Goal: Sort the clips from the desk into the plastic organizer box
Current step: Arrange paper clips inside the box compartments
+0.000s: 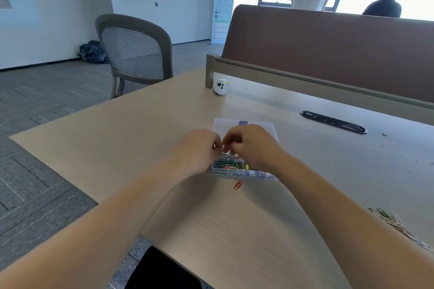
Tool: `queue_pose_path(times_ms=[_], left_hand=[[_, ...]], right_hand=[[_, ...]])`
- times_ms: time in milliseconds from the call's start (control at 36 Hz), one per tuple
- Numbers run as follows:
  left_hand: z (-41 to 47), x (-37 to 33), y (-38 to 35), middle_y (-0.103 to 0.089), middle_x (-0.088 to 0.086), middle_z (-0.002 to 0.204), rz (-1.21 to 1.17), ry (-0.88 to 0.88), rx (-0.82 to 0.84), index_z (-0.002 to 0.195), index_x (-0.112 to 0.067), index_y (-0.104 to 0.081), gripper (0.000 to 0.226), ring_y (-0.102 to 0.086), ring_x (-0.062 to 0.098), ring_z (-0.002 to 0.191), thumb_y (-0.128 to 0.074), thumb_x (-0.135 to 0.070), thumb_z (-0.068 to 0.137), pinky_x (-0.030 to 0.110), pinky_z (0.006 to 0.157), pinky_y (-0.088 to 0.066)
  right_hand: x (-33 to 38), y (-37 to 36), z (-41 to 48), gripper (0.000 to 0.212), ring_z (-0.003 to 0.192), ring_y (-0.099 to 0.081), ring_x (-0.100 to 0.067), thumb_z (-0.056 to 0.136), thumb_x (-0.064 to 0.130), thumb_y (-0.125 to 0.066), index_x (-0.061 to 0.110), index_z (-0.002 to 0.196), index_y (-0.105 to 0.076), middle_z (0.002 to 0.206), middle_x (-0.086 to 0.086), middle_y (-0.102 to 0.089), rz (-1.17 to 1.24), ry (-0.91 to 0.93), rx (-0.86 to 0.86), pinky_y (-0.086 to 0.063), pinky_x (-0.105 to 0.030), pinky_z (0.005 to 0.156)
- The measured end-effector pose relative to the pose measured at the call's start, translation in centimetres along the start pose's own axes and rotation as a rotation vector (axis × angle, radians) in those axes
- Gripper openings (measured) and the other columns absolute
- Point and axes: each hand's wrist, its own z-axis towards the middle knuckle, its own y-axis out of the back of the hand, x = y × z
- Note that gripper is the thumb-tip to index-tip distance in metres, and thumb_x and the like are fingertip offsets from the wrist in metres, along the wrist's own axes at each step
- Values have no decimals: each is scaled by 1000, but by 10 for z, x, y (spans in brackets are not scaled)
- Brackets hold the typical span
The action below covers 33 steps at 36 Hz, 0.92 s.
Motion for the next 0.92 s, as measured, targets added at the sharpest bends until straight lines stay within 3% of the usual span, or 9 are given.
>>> queue_pose_path(times_ms=[56,222,361,500,611,833,917], left_hand=[[0,0,1,-62,0,88,2,0,4,98,-22,-71,18,-53,18,81,-54,-26,93,26,61,-31],[-2,2,1,-66,1,103,11,-3,-13,101,-22,-70,18,-58,19,93,-55,-28,93,27,70,-36],[-2,0,-1,-66,1,102,1,-17,-12,99,-22,-70,18,-53,15,87,-54,-27,93,27,71,-36],[-2,-6,-1,-65,-2,99,-38,-45,-4,98,-22,-69,16,-51,13,87,-54,-25,94,26,71,-35],[-9,-19,4,-64,-3,98,-34,-71,13,98,-21,-69,14,-52,13,86,-58,-26,92,26,71,-39],[-33,-52,10,-62,-4,87,73,-97,82,91,-20,-71,15,-52,13,79,-56,-22,90,18,50,-27],[-41,-60,7,-63,0,82,164,-76,117,79,-18,-72,12,-51,16,70,-61,-20,82,21,46,-27]], right_hand=[[-1,-3,1,30,87,-66,-10,82,3,-53,22,94,-73,89,9,-73,0,2,2,-55,-35,87],[-7,-3,1,29,84,-66,-6,85,6,-50,22,99,-70,86,10,-74,-25,-23,2,-55,-33,85],[-9,3,0,27,66,-53,-1,88,9,-50,20,101,-71,95,6,-71,-87,-9,-38,-45,-21,70],[-10,7,-9,29,85,-61,-11,90,10,-48,19,103,-72,99,4,-71,-134,-17,-45,-53,-29,81],[-10,11,-20,28,82,-64,-10,91,11,-48,19,102,-72,96,6,-69,-121,-41,-75,-52,-23,75],[-8,18,-56,19,78,-59,-17,87,14,-51,22,82,-67,82,8,-62,-116,-106,-73,-48,-30,69],[-9,17,-68,16,78,-60,-22,86,14,-52,15,82,-68,82,1,-66,-121,-123,-74,-51,-36,72]])
